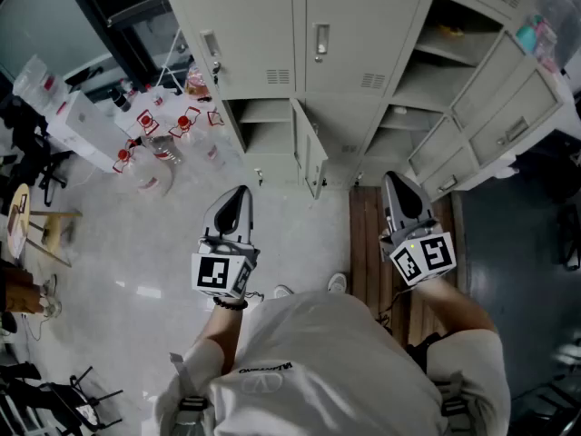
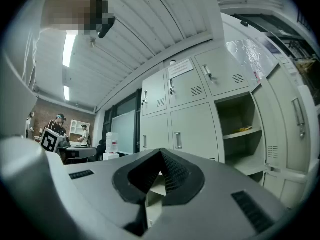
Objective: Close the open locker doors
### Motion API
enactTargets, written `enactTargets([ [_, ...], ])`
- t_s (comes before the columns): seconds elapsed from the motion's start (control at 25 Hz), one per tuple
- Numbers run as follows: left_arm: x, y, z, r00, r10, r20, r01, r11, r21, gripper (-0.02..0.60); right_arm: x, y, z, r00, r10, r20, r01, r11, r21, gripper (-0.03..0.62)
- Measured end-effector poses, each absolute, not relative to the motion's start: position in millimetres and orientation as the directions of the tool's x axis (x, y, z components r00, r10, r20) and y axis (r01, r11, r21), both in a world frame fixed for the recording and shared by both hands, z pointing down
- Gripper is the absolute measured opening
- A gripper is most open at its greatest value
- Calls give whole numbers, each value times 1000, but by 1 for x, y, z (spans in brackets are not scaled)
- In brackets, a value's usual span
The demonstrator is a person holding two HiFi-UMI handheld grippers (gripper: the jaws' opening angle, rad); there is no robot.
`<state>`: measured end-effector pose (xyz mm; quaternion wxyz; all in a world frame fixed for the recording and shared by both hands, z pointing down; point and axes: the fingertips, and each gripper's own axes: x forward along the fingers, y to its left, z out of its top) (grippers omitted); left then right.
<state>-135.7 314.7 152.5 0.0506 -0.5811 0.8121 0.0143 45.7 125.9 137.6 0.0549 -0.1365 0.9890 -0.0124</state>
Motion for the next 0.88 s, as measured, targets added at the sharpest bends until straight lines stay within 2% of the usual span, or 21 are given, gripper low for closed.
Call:
enactTargets([
  [0.24,-143,314,166,-316,-947,-66,-947,318,-32,5,36,132,146,-954,-280,-105,-275,960,-55,11],
  [0.4,-141,313,189,-260,-963,-63,-965,262,-11,5,30,141,160,-949,-307,-73,-306,952,-23,11],
  [0.6,-136,303,233,-195,-981,12,-981,196,5,5,18,151,192,-956,-295,-2,-294,954,61,11],
  [0.88,-127,272,291,-178,-979,96,-984,180,13,5,5,134,238,-953,-299,48,-298,954,36,11],
])
